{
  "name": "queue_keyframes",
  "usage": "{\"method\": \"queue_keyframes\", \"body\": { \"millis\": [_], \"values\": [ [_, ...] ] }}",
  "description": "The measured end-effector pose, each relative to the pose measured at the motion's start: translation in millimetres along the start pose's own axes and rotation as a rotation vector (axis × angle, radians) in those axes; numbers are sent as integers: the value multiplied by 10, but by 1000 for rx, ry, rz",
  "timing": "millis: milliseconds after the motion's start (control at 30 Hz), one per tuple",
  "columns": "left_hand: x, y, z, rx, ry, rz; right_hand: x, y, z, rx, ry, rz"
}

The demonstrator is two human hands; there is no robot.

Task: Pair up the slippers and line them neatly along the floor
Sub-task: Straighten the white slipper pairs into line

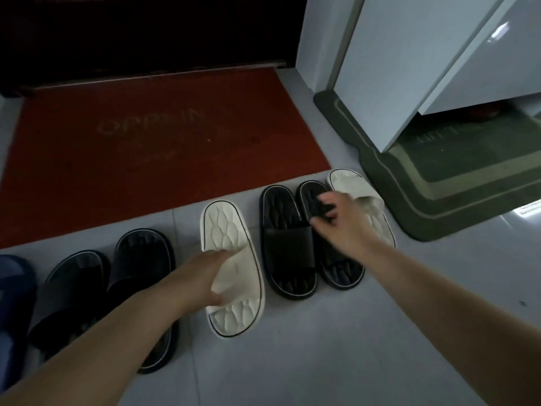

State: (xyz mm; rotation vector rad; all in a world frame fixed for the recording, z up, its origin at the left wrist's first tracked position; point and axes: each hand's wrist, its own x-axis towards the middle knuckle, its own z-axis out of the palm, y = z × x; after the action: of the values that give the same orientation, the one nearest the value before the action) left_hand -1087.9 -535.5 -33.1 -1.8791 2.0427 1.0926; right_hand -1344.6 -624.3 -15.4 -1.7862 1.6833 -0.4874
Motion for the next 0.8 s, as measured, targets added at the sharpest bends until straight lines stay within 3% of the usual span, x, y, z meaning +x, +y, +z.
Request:
{"method": "queue_keyframes", "body": {
  "millis": [67, 133, 267, 400, 500, 600, 733, 800],
  "values": [
    [29, -90, -2, 15, -42, -15, 288, 349, -285, 75, 127, 385],
    [76, -131, 33, 9, -53, -30, 497, 620, -410, 287, 74, 635],
    [181, -141, 156, -74, -38, -48, 806, 781, -288, 712, 59, 694],
    [311, -103, 222, -108, 23, -26, 1001, 831, -158, 684, 146, 754],
    [360, -40, 266, -122, 87, 20, 1028, 789, -179, 655, 260, 650],
    [361, -58, 316, -179, 125, 77, 1001, 474, -303, 644, 311, 368],
    [263, -91, 419, -384, 198, 110, 837, -209, -402, 554, -89, -56],
    [210, -156, 405, -601, 350, 84, 702, -606, -334, 423, -253, -213]
  ]
}}
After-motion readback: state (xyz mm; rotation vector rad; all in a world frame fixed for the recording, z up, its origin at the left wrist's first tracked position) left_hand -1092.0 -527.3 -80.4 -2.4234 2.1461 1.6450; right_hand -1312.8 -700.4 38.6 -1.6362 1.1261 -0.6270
